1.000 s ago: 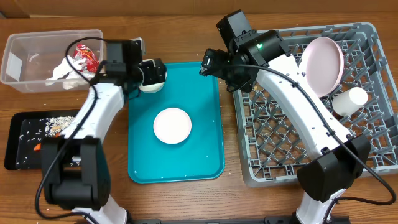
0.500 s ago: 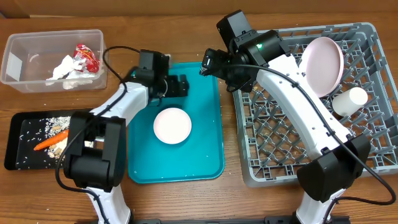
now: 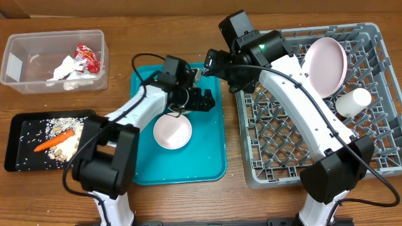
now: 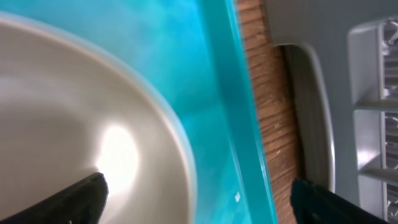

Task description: Sort waste into correct bins and load items into the dishwasher rack

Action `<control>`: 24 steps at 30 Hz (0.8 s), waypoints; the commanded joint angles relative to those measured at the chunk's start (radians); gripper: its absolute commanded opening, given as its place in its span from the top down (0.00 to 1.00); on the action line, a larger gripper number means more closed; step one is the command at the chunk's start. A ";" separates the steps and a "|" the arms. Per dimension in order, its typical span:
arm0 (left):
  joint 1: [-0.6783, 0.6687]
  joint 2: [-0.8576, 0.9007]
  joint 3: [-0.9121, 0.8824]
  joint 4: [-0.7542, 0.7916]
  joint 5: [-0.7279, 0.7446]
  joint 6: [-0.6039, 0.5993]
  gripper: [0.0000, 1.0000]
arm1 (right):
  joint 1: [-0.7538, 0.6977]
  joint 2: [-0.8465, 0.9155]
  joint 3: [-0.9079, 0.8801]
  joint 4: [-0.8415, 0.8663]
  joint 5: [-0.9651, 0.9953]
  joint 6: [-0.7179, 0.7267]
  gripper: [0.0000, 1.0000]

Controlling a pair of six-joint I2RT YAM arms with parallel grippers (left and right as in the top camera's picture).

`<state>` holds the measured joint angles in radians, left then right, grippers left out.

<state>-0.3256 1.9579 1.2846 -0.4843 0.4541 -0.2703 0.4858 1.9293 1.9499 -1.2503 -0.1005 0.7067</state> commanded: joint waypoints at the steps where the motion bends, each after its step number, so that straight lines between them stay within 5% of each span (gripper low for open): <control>1: 0.063 -0.117 0.100 -0.089 -0.130 -0.007 0.00 | -0.002 -0.001 0.000 0.001 -0.003 0.004 0.00; 8: 0.199 -0.255 0.187 -0.233 -0.156 -0.016 0.00 | -0.002 -0.001 0.000 0.001 -0.003 0.004 0.00; 14: 0.464 -0.365 0.211 -0.446 -0.394 -0.209 0.00 | -0.002 -0.001 0.000 0.001 -0.003 0.004 0.00; 24: 0.667 -0.354 0.209 -0.650 -0.386 -0.231 0.00 | -0.002 -0.001 0.000 0.001 -0.003 0.004 0.00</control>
<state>0.3347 1.6119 1.4776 -1.1313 0.0811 -0.4808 0.4858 1.9293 1.9499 -1.2503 -0.1009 0.7067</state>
